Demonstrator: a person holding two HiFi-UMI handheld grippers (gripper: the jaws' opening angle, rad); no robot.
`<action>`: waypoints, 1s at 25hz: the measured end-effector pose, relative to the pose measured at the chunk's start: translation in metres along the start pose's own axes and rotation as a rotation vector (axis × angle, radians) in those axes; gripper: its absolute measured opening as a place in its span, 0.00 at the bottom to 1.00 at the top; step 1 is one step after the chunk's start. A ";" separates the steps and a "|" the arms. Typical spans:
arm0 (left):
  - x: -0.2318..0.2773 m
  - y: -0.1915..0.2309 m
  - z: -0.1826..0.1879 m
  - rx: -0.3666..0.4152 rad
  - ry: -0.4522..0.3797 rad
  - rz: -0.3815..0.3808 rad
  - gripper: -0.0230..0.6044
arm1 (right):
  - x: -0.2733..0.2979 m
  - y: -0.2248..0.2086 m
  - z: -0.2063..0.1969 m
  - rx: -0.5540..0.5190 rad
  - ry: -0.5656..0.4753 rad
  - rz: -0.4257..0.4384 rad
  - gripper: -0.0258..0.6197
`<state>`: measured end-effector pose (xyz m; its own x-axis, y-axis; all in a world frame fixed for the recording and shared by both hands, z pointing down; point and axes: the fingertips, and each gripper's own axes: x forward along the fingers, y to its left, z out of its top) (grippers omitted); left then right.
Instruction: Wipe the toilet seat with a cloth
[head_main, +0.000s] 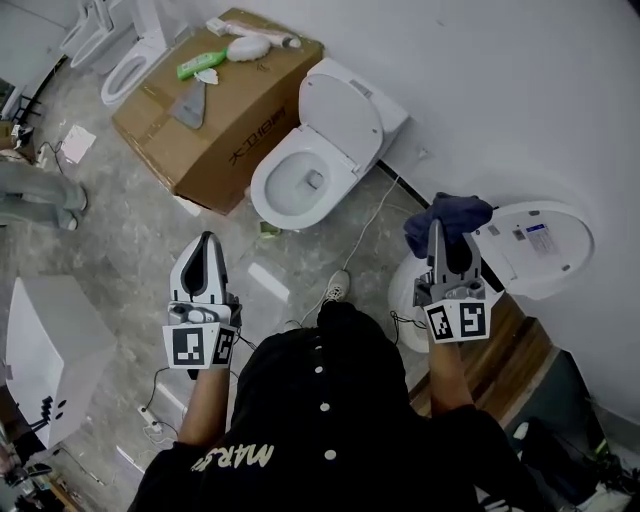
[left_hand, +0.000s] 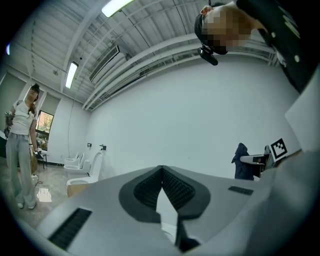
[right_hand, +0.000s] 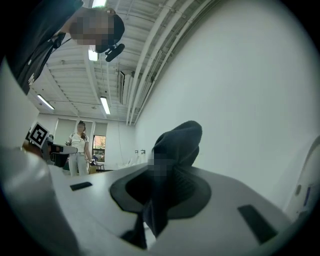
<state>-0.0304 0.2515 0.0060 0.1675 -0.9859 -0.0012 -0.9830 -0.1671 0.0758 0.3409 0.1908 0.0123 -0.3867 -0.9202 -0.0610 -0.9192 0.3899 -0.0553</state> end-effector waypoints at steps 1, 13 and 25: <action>0.007 0.000 0.000 -0.001 0.001 0.007 0.05 | 0.009 -0.004 0.000 0.000 0.001 0.010 0.15; 0.067 -0.011 -0.006 -0.024 0.027 0.090 0.05 | 0.094 -0.033 -0.020 -0.025 0.060 0.150 0.15; 0.097 0.021 -0.030 -0.054 0.082 0.048 0.05 | 0.148 -0.005 -0.052 -0.038 0.112 0.172 0.14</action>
<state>-0.0323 0.1529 0.0376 0.1279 -0.9881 0.0850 -0.9849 -0.1165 0.1279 0.2845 0.0503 0.0555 -0.5423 -0.8389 0.0454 -0.8401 0.5422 -0.0159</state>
